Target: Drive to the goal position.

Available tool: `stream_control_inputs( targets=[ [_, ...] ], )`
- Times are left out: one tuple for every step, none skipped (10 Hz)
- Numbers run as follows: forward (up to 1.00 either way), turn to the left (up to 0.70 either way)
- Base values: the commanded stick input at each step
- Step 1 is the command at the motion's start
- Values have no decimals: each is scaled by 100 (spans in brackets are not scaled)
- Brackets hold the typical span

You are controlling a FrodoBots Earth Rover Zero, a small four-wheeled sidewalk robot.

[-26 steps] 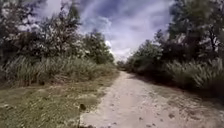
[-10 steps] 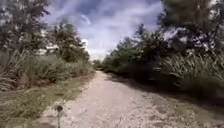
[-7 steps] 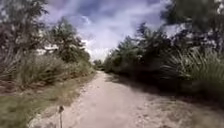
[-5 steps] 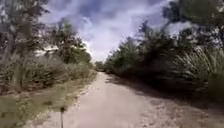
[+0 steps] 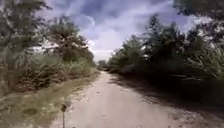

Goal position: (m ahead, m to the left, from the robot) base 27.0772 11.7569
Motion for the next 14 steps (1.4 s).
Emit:
stream_control_inputs(
  targets=[
    [100, 0],
    [100, 0],
    [100, 0],
    [100, 0],
    [100, 0],
    [100, 0],
    [100, 0],
    [100, 0],
    [100, 0],
    [100, 0],
    [100, 0],
    [100, 0],
    [100, 0],
    [100, 0]
  ],
)
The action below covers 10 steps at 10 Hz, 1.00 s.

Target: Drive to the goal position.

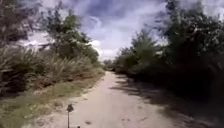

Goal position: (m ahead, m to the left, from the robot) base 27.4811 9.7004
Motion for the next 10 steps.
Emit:
stream_control_inputs(
  targets=[
    [100, 0],
    [100, 0],
    [100, 0],
    [100, 0],
    [100, 0],
    [100, 0],
    [100, 0],
    [100, 0],
    [100, 0],
    [100, 0]
  ],
)
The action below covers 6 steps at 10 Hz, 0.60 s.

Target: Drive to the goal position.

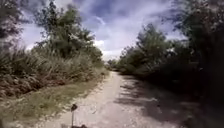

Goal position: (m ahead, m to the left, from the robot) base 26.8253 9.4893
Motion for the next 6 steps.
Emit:
stream_control_inputs(
  targets=[
    [100, 0],
    [100, 0],
    [100, 0],
    [100, 0],
    [100, 0],
    [100, -14]
  ],
)
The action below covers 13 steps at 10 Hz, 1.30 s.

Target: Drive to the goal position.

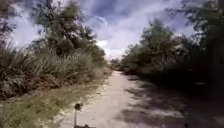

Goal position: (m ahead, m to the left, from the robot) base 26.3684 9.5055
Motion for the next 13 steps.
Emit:
stream_control_inputs(
  targets=[
    [100, -40],
    [100, -32],
    [100, -5],
    [100, 0],
    [100, 0],
    [100, 0],
    [100, 0],
    [100, -15],
    [100, -34],
    [100, -33],
    [100, -21],
    [100, 0],
    [100, 0]
  ],
)
